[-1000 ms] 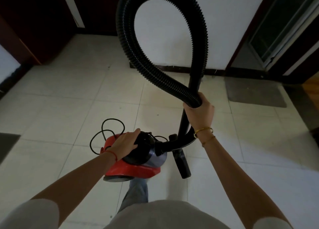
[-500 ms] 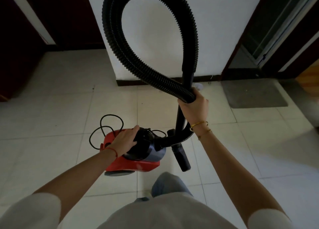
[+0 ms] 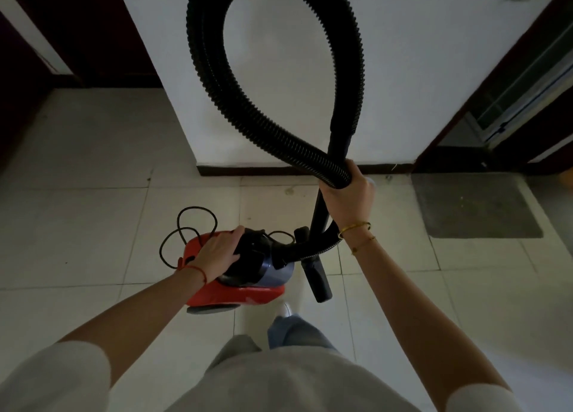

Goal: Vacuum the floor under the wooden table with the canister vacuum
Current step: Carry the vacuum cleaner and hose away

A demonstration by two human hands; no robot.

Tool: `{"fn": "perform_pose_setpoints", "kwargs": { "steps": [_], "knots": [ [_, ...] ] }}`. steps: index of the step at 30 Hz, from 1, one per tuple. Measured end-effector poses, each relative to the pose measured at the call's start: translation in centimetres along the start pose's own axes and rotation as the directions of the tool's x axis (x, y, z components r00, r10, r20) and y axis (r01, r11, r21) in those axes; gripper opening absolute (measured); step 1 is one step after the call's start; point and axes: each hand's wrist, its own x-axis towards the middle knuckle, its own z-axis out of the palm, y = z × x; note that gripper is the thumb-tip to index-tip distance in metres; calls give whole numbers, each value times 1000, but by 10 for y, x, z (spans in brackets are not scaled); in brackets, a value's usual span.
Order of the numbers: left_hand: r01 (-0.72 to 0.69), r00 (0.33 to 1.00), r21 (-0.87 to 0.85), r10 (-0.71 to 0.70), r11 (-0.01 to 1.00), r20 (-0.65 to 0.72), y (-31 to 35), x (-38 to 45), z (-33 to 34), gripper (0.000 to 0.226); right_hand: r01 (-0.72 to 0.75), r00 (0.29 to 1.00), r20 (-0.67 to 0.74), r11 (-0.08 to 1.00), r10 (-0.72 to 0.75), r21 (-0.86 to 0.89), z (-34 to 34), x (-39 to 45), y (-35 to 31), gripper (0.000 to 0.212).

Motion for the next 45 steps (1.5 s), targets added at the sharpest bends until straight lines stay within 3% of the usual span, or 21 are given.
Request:
{"fn": "perform_pose_setpoints", "kwargs": {
  "steps": [5, 10, 15, 21, 34, 45],
  "knots": [
    [44, 998, -5, -43, 999, 45, -13, 109, -31, 63, -40, 999, 34, 997, 43, -72, 52, 103, 7, 32],
    [14, 996, 94, -22, 995, 84, -43, 231, -32, 57, -66, 997, 21, 993, 68, -103, 125, 192, 50, 36],
    [-38, 989, 192, 10, 981, 146, -73, 341, -7, 58, -104, 994, 11, 981, 107, -162, 200, 259, 110, 37],
    [-57, 989, 184, 30, 981, 147, -115, 459, 53, 59, -109, 993, 23, 969, 117, -220, 292, 320, 207, 35],
    [-40, 990, 210, 10, 977, 143, -197, 627, 219, 61, -89, 991, 77, 973, 107, -214, 438, 352, 401, 42],
    [-41, 986, 259, -3, 965, 167, -219, 689, 284, 64, -120, 986, 86, 968, 141, -221, 501, 360, 473, 42]
  ]
}}
